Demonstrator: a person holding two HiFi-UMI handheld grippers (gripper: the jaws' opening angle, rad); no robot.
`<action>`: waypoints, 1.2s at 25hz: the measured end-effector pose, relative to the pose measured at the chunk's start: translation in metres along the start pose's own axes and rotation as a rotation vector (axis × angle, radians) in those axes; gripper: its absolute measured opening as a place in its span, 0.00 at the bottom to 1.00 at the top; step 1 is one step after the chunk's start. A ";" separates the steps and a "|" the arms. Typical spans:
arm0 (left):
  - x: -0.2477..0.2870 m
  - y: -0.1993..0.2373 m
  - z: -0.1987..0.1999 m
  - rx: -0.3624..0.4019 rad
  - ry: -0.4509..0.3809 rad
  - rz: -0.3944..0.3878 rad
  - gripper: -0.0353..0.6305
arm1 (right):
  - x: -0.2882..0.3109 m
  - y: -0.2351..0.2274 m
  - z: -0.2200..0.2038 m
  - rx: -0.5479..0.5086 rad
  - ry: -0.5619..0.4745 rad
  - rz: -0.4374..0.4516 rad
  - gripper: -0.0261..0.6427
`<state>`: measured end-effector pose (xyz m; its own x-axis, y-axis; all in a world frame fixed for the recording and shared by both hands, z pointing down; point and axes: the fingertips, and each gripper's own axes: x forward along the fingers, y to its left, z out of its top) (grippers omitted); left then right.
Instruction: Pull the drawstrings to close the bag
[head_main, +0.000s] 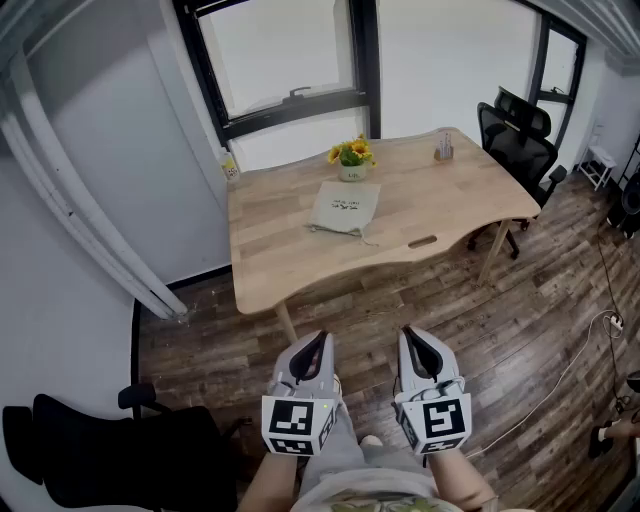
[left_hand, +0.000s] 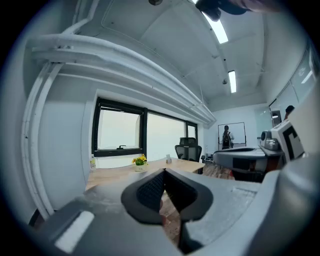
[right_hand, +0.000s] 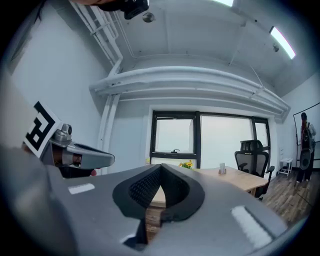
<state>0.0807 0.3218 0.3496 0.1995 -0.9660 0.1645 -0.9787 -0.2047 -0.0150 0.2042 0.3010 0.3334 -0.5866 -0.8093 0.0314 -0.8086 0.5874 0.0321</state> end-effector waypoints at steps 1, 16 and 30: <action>0.000 0.000 0.001 0.001 0.001 -0.001 0.06 | 0.000 -0.001 0.000 0.003 -0.003 0.000 0.04; 0.031 0.031 -0.006 -0.007 0.028 -0.003 0.08 | 0.042 -0.011 -0.013 0.013 0.028 -0.016 0.04; 0.124 0.108 -0.028 -0.094 0.085 -0.029 0.26 | 0.154 -0.023 -0.038 0.033 0.124 0.028 0.29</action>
<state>-0.0017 0.1842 0.3957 0.2271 -0.9421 0.2467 -0.9735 -0.2129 0.0831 0.1343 0.1628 0.3756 -0.6006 -0.7842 0.1555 -0.7942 0.6076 -0.0034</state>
